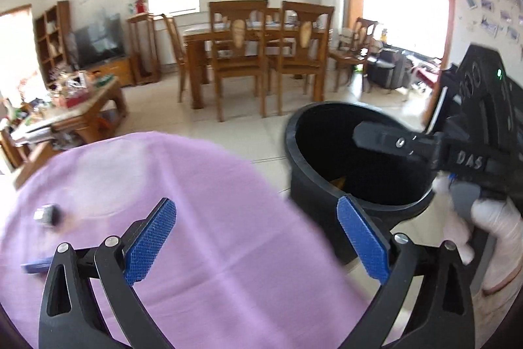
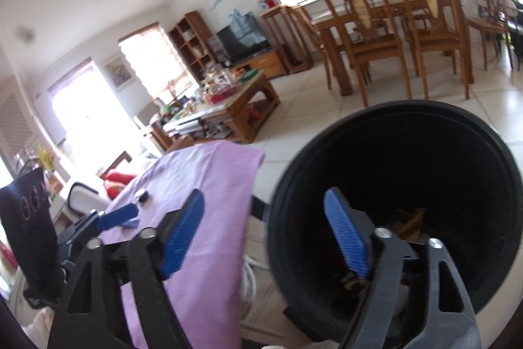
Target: Collect trash
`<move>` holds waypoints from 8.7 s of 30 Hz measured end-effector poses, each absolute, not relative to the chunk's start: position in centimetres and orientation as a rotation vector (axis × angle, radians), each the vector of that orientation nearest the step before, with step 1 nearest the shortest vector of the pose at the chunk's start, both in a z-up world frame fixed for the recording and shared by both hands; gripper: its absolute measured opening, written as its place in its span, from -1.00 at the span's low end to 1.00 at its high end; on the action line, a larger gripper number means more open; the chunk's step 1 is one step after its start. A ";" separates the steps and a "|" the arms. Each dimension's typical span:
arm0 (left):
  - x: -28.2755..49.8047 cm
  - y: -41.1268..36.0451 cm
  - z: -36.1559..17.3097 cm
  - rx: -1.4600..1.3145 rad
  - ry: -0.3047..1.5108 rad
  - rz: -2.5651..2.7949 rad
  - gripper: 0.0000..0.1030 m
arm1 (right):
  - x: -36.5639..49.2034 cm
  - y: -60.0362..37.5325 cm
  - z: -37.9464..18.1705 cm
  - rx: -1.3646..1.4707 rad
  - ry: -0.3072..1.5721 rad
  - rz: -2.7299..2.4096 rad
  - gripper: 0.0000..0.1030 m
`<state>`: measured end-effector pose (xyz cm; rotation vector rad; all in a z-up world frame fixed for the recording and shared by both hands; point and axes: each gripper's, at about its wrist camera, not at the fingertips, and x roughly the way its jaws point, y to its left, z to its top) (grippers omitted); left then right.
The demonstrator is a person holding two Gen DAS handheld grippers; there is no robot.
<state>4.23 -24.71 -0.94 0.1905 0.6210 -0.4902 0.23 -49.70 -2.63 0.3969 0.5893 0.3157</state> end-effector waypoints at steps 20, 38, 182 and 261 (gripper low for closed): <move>10.7 -1.9 -4.8 0.386 0.780 -0.417 0.58 | 7.9 -21.2 0.4 -0.008 0.704 0.684 0.42; 11.7 -0.3 -6.3 0.268 0.852 -0.559 -0.80 | 19.1 -8.3 -5.6 -0.239 0.831 0.743 0.12; 2.5 3.7 -0.4 -0.082 0.457 0.129 0.90 | 1.4 -19.6 -0.5 0.064 0.262 0.304 0.90; 1.6 3.9 0.7 -0.071 0.412 0.165 0.90 | 0.7 -20.0 -1.2 0.116 0.273 0.292 0.90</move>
